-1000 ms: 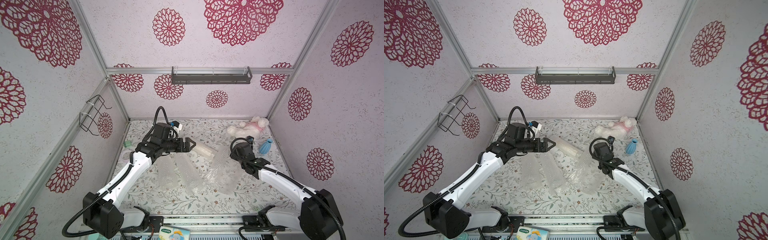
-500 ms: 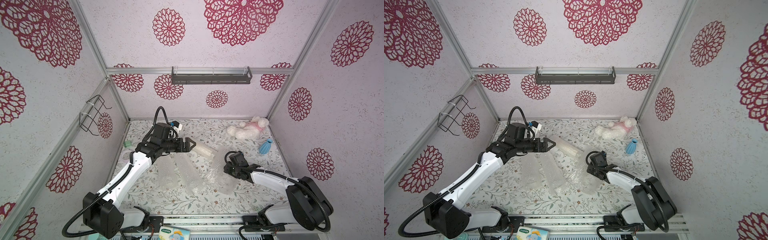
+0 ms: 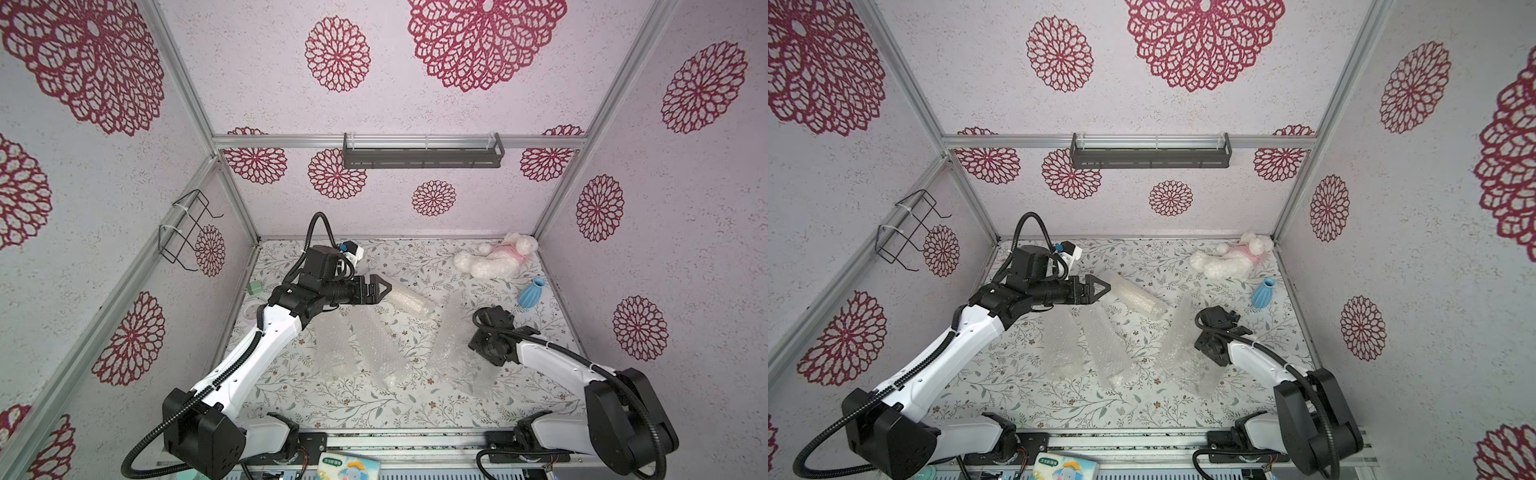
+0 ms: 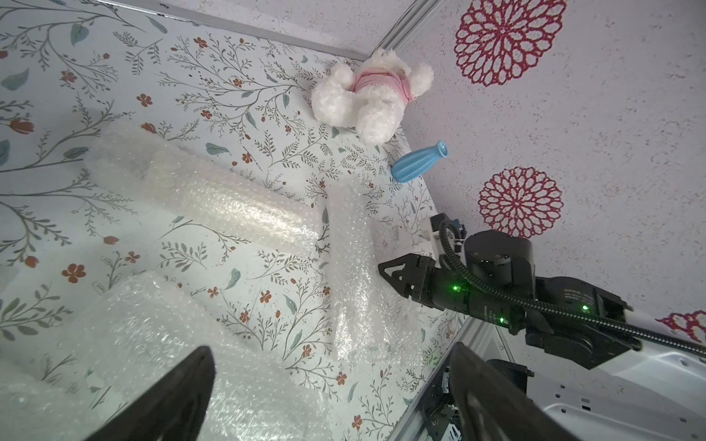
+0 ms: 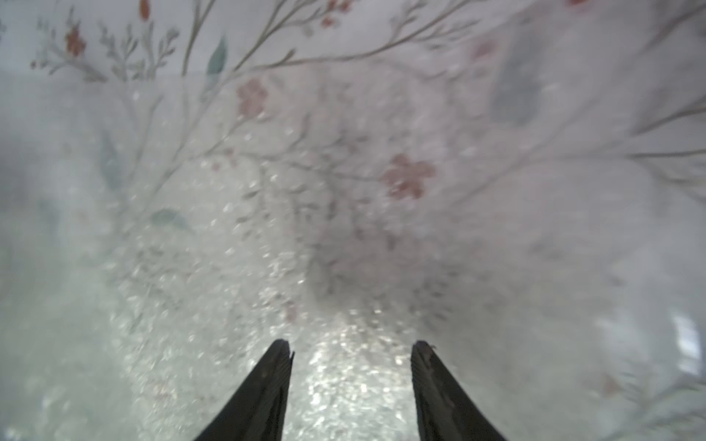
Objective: Unwrap the vase from the bubble wrap
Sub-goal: Move the bubble wrap to the center of the board, then unwrap the bubble wrap at the center of the board.
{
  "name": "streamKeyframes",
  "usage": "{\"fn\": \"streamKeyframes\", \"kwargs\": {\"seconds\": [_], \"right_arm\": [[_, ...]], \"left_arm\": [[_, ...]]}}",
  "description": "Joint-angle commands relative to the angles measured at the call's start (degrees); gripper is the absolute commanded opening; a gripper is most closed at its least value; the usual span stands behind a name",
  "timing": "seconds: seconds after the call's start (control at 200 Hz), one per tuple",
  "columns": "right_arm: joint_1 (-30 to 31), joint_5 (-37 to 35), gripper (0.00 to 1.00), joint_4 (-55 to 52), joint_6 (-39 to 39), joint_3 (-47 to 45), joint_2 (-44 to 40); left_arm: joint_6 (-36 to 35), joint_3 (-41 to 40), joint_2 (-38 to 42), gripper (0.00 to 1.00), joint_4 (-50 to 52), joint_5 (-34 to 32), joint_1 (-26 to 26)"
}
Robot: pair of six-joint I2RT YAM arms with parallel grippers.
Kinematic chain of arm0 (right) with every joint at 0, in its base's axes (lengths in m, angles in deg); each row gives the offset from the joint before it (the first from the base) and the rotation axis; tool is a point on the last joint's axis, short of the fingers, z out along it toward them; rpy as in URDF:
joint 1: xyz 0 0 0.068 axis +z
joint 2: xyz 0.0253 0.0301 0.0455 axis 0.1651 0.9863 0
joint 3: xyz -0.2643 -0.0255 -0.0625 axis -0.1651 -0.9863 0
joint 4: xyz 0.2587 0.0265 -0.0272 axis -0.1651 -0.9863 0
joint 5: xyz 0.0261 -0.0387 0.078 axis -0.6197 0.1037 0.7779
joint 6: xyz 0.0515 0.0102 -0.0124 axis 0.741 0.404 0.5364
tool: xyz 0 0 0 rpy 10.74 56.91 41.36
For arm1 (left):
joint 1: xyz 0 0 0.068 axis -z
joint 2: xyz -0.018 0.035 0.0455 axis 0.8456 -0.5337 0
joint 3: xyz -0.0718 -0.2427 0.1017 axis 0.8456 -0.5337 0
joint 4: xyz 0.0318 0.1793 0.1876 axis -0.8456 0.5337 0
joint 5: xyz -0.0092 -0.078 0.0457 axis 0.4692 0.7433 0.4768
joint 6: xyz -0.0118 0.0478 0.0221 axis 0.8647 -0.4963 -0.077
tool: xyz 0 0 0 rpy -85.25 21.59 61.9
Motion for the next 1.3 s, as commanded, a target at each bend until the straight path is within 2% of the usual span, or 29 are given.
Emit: {"fn": "streamKeyframes", "kwargs": {"seconds": [0.0,0.14,0.265,0.305,0.43,0.565,0.675,0.911,1.061,1.296], "right_arm": [[-2.2,-6.0,0.55,-7.9,-0.1,1.4,-4.2],[0.0,-10.4,0.58,-7.8,-5.5,5.4,-8.6],[7.8,-13.4,0.63,-2.8,-12.7,9.5,-9.9],[10.1,-12.3,0.65,0.3,-16.2,10.4,-9.4],[15.3,-4.7,0.67,5.3,-25.4,15.4,-1.9],[20.1,-2.7,0.7,6.7,-31.8,20.6,8.5],[20.9,0.2,0.72,8.4,-36.2,23.5,14.2],[20.9,-1.6,0.82,3.8,-51.7,35.7,25.9],[20.4,-3.1,0.87,0.3,-58.8,44.3,33.1],[19.3,-3.1,0.91,-6.0,-68.9,57.8,42.6]], "left_arm": [[-0.3,-0.5,1.2,0.99,-1.7,0.5,-0.5],[-0.2,-0.5,0.8,0.99,-1.7,0.2,-0.5],[-0.1,-0.4,0.2,0.99,-1.5,-0.2,-0.5],[-0.2,-0.3,0.0,0.99,-1.3,-0.5,-0.5],[-0.1,0.0,-0.7,0.99,-0.6,-2.0,-0.8],[0.1,0.5,-1.3,0.99,1.0,-4.8,-1.8],[1.7,0.2,-1.3,0.99,0.9,-7.2,-4.6],[4.0,0.1,-2.7,0.99,0.8,-9.7,-12.1],[3.0,0.1,-3.6,0.99,1.4,-12.9,-13.4],[2.0,0.7,-5.6,0.99,1.6,-12.9,-14.3]]}}
